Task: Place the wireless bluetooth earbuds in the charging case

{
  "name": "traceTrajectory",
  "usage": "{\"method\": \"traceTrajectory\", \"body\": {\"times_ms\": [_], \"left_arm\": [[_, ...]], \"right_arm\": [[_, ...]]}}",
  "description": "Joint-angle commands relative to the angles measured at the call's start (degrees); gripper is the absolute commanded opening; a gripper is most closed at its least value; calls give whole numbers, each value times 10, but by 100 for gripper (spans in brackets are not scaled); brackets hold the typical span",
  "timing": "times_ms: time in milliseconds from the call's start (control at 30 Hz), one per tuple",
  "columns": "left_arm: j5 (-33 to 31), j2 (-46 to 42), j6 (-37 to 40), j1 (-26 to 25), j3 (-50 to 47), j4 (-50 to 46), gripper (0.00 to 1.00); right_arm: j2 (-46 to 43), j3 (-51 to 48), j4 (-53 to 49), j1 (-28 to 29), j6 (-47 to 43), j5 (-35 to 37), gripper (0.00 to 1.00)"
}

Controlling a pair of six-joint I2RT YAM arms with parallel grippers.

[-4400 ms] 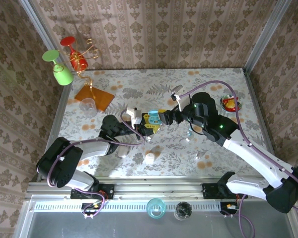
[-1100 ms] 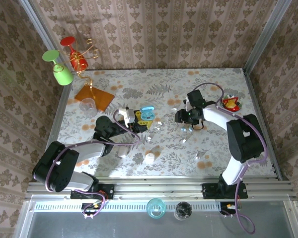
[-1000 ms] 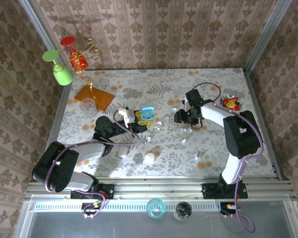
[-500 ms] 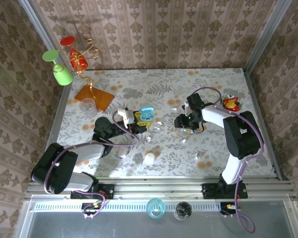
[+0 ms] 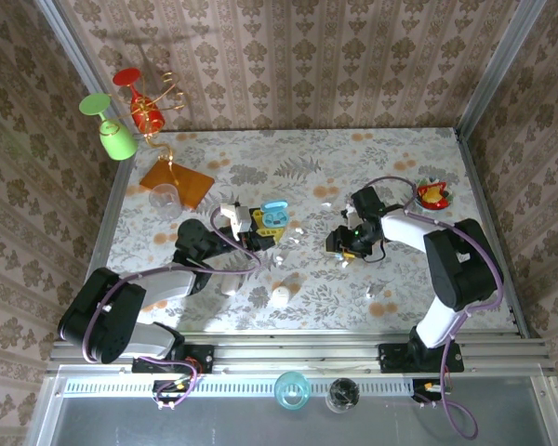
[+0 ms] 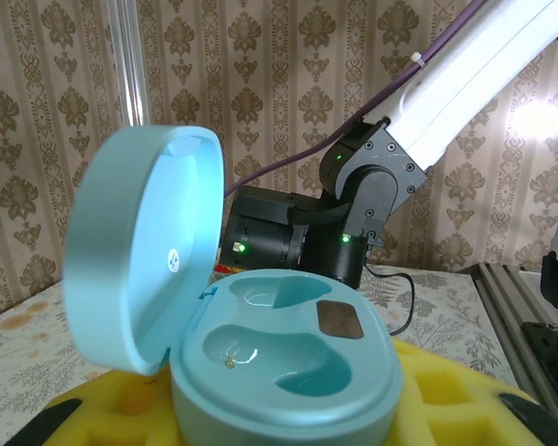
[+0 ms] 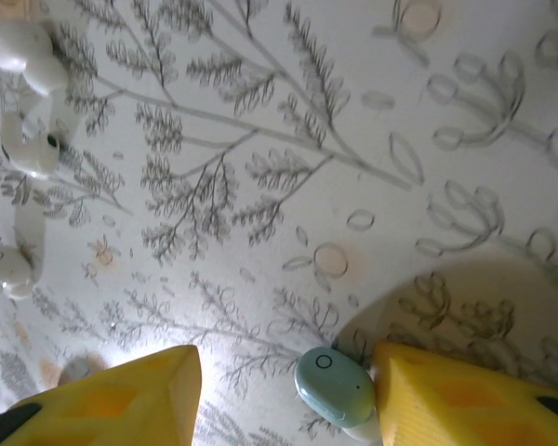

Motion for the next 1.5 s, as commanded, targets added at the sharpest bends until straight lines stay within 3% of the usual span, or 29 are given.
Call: {"method": "traceTrajectory", "body": {"times_ms": [0, 300, 767, 1200, 1467], "left_arm": [[14, -2, -9, 6, 10, 16, 30], [17, -3, -11, 6, 12, 16, 29], [16, -2, -15, 5, 12, 16, 29], [18, 1, -15, 5, 15, 17, 29], [22, 2, -16, 3, 16, 17, 29]], "right_arm": [[-31, -15, -1, 3, 26, -30, 53], [-65, 11, -29, -11, -21, 64, 55], [65, 49, -35, -15, -128, -53, 51], [4, -35, -2, -16, -75, -84, 41], [-16, -53, 7, -17, -54, -87, 43]]}}
